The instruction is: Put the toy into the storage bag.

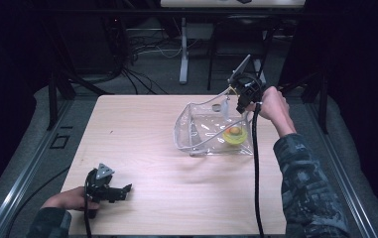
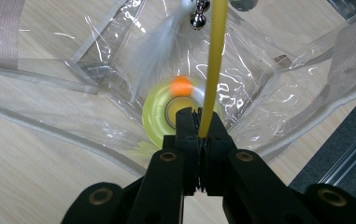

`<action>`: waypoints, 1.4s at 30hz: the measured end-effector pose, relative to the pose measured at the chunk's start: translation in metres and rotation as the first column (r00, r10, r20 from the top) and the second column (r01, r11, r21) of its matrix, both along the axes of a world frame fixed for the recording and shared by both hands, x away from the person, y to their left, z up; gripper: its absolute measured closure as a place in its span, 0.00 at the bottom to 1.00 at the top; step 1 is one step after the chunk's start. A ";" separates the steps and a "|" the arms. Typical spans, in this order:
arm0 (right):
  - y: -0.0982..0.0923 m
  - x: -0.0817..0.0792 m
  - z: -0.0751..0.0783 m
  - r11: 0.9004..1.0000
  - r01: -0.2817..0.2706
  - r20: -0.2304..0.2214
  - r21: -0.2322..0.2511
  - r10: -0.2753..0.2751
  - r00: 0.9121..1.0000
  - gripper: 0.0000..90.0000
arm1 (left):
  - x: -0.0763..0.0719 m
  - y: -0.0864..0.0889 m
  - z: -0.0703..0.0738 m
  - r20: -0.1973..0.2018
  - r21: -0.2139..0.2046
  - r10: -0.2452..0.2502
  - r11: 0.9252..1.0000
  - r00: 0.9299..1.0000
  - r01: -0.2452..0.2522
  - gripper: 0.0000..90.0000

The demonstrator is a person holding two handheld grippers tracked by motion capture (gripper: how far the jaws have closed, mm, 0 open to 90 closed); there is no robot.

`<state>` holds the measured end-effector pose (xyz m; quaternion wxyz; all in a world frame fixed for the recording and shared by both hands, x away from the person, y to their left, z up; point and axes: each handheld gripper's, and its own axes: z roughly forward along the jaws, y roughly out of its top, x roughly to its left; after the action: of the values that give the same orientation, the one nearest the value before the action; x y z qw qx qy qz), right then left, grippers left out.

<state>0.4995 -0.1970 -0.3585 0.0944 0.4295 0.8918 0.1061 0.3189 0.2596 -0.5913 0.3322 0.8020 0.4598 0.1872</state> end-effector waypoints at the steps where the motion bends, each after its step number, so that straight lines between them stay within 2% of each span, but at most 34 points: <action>1: 0.000 0.001 -0.002 1.000 -0.002 -0.012 -0.013 0.002 1.000 0.98 | 0.000 0.000 0.000 0.000 0.000 0.000 1.000 1.000 0.000 0.00; 15: 0.005 0.002 -0.011 0.998 -0.009 -0.054 -0.064 0.006 0.999 0.98 | 0.000 0.000 0.000 0.000 0.000 0.000 1.000 1.000 0.000 0.00; 29: 0.007 0.003 -0.015 0.997 0.002 -0.063 -0.083 -0.007 0.998 0.97 | 0.000 0.000 0.000 0.000 0.000 0.000 1.000 1.000 0.000 0.00; 38: 0.005 -0.001 -0.002 0.999 0.000 -0.029 -0.053 -0.001 1.000 0.88 | 0.000 0.000 0.000 0.000 0.000 0.000 1.000 1.000 0.000 0.00; 40: 0.004 -0.005 0.008 1.000 -0.002 -0.002 -0.030 0.002 1.000 0.83 | 0.000 0.000 0.000 0.001 0.000 0.000 1.000 1.000 0.000 0.00; 42: 0.003 -0.006 0.011 1.000 -0.006 0.004 -0.023 0.006 1.000 0.82 | 0.000 0.000 0.000 0.000 0.000 0.000 1.000 1.000 0.000 0.00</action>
<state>0.4932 -0.1945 -0.3472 0.1009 0.4255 0.8941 0.0968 0.3189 0.2596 -0.5913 0.3321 0.8020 0.4598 0.1872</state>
